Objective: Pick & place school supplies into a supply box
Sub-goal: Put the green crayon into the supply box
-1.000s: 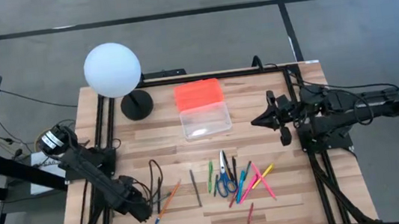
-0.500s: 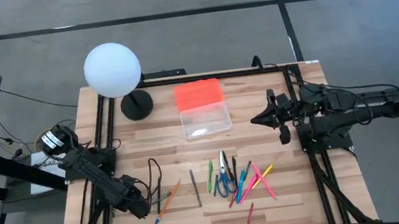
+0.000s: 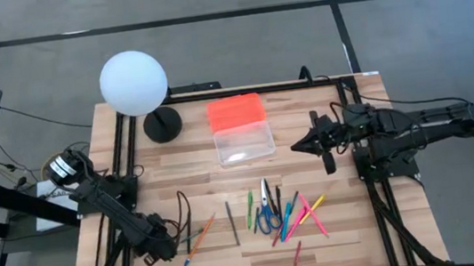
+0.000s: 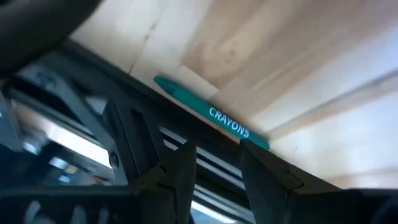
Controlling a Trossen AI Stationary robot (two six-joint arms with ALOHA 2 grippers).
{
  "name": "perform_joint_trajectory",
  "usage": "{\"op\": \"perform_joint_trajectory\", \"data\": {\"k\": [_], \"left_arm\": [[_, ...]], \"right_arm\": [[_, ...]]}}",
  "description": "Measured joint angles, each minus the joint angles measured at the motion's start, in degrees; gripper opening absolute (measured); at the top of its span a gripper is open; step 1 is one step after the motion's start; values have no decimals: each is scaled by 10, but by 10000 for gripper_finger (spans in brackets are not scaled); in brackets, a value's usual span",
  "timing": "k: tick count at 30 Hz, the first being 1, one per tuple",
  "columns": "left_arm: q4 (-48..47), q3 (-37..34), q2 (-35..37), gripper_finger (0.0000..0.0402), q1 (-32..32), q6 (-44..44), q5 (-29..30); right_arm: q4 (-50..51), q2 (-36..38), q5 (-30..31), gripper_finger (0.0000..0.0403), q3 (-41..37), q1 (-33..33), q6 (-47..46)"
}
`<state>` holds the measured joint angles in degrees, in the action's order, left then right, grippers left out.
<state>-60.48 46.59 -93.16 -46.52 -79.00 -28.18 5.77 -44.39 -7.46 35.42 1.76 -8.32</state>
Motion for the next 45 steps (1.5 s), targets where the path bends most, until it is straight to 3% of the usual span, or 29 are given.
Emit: {"op": "perform_joint_trajectory", "data": {"k": [5,9,22,26,37,45], "left_arm": [[0,1,-32,119,-1,131,-24],[0,2,-56,119,-1,178,-27],[59,11,-72,119,7,163,22],[13,36,-73,119,7,174,52],[-16,47,-73,118,-3,178,25],[-52,64,-73,119,-8,177,39]], "right_arm": [[-21,-25,-1,0,0,-6,-13],[-24,-35,-1,0,0,-18,-22],[-32,-36,0,0,0,-34,-42],[-44,-36,0,0,0,-34,-43],[-50,-36,0,0,0,-33,-43],[-50,-36,0,0,0,-33,-53]]}}
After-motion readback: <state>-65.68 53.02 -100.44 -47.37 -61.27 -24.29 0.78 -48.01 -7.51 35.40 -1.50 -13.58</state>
